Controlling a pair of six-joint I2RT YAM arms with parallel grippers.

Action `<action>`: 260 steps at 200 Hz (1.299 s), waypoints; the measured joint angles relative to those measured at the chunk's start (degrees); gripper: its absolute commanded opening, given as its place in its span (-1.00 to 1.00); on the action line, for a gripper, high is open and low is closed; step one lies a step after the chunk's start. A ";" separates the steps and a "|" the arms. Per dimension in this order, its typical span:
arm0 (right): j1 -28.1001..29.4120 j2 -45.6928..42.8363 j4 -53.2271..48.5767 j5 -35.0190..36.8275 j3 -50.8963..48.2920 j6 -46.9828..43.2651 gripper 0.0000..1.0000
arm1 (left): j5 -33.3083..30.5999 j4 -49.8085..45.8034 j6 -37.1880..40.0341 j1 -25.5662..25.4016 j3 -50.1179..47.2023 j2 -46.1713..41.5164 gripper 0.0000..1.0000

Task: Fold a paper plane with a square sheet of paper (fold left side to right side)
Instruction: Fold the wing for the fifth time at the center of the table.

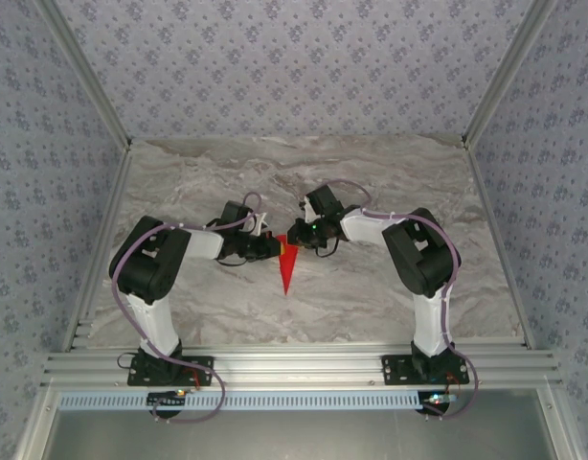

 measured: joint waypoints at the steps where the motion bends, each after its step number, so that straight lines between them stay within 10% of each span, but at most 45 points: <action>1: 0.00 0.00 -0.02 0.04 0.00 0.00 -0.66 | 0.00 0.00 0.00 0.02 0.00 0.00 -1.00; 146: 0.00 0.70 -2.86 2.25 0.11 -0.20 -0.80 | -0.61 -1.36 -0.26 -0.04 0.46 -0.76 -0.77; 260: 0.07 0.85 -3.56 2.47 0.59 -0.20 -0.81 | -3.85 -4.55 -6.73 -4.68 -9.55 -26.14 -0.55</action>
